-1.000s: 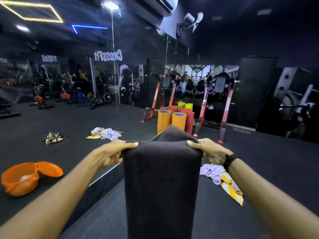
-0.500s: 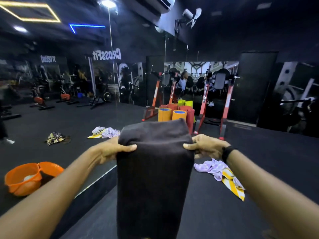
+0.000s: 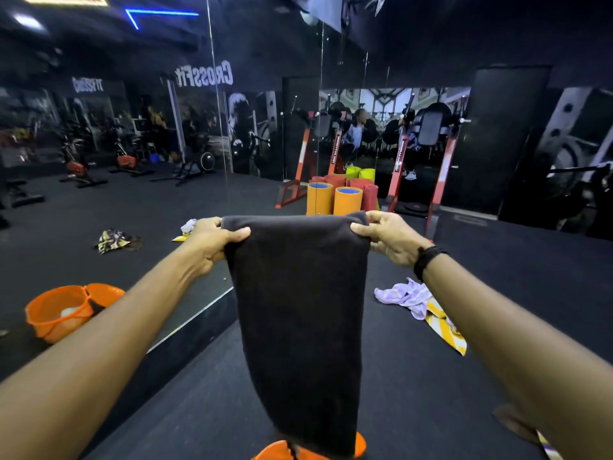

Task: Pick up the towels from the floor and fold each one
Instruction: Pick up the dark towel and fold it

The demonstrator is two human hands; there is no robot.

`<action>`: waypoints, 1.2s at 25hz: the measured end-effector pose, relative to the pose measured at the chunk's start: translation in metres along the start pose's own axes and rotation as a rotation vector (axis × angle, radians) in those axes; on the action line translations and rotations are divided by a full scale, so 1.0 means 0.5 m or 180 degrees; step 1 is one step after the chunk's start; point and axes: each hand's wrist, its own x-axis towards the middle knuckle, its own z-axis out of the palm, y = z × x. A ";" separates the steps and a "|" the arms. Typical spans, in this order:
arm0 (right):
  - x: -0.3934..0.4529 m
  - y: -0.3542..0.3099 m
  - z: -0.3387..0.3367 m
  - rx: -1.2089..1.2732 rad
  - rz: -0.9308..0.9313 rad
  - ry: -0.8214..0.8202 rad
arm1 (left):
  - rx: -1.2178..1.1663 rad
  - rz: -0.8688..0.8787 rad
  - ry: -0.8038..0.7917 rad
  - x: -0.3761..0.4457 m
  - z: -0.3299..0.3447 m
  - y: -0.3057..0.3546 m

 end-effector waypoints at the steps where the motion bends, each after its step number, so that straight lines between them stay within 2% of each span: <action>1: -0.002 -0.005 0.000 -0.0017 0.0051 -0.0173 | 0.0009 0.0006 0.0107 0.004 0.003 0.004; 4: -0.011 -0.011 -0.007 -0.0411 0.0235 -0.0859 | -0.0005 -0.0062 0.0154 0.008 -0.001 0.020; 6: -0.007 -0.008 -0.005 -0.0351 0.0173 -0.0620 | 0.0064 -0.0082 -0.0252 0.005 -0.006 0.030; 8: 0.002 -0.007 0.002 -0.0143 0.0103 -0.0080 | 0.0257 -0.0027 -0.0539 -0.004 -0.002 0.036; 10: 0.015 -0.009 -0.001 0.0233 0.0068 0.0364 | 0.0347 0.0124 -0.0352 -0.005 0.003 0.044; 11: 0.020 -0.012 -0.006 0.0432 0.0031 0.0425 | 0.0349 0.0203 -0.0224 -0.002 0.002 0.049; 13: 0.016 -0.024 -0.012 0.0545 -0.0094 0.0194 | 0.0383 0.0323 -0.0253 0.000 -0.007 0.057; 16: 0.008 -0.033 -0.014 -0.0247 -0.0486 0.0073 | 0.0879 0.0464 -0.0460 0.000 -0.014 0.064; 18: 0.010 -0.029 -0.015 -0.0716 -0.0695 0.0267 | 0.1189 0.0526 -0.0275 -0.004 -0.007 0.066; 23: 0.008 -0.018 -0.022 -0.2026 -0.1041 0.0624 | 0.1386 0.0575 -0.0083 -0.004 0.006 0.063; 27: 0.003 -0.023 -0.015 -0.2455 -0.1286 0.0819 | 0.1669 0.0701 -0.0131 0.008 0.002 0.057; 30: -0.008 -0.030 -0.009 -0.2681 -0.1266 0.0778 | 0.2263 0.0921 0.0163 0.024 -0.008 0.048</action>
